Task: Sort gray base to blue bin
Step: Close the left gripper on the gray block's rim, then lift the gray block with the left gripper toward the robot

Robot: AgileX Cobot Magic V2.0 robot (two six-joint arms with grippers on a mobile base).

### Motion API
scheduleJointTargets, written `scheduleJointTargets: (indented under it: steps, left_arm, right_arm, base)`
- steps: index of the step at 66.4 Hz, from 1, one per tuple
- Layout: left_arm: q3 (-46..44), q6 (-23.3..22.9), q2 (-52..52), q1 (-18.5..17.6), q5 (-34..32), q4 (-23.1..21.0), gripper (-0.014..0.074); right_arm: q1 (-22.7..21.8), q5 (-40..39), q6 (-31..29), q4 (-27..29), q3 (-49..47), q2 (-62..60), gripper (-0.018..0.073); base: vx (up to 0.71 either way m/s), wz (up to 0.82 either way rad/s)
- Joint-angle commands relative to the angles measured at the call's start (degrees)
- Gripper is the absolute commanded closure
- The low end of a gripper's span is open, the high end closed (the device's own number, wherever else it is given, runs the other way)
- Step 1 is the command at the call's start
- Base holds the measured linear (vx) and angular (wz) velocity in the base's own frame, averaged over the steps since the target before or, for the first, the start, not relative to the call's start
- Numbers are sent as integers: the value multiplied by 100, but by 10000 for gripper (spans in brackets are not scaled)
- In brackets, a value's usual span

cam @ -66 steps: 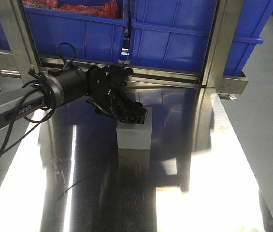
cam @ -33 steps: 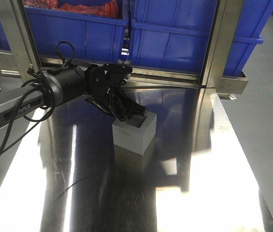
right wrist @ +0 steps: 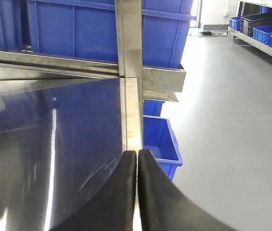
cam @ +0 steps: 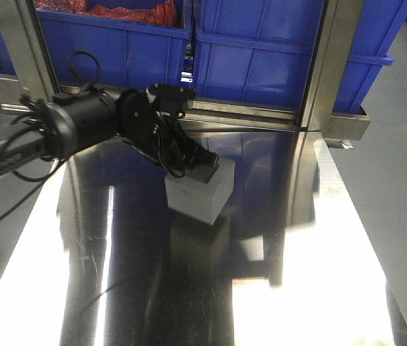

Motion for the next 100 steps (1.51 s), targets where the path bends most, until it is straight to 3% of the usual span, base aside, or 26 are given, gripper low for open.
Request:
scheduleJointTargets:
  steps: [1,29,60,73,100]
  left_arm:
    - [219,-9,-928,-76,-950,-93,603]
    - [3421,-15,-3645,-82,-3213,-137,603]
    - [5625,-36,-6654,-76,-3669,-148,603]
    - [6420,-36,-7877,-76,-4144,-312,603]
    - [6868,-36,-9169,-76,-4063,-287,603]
  right_arm:
    - [-14,-412,-65,-43,11,103,564]
    - [-14,-412,-65,-43,11,103,564]
    - [-14,-412,-65,-43,11,103,564]
    - [-14,-412,-65,-43,11,103,564]
    - [-14,-412,-65,-43,11,103,564]
  base:
    - [0,0]
    - [0,0]
    - [0,0]
    - [0,0]
    - [0,0]
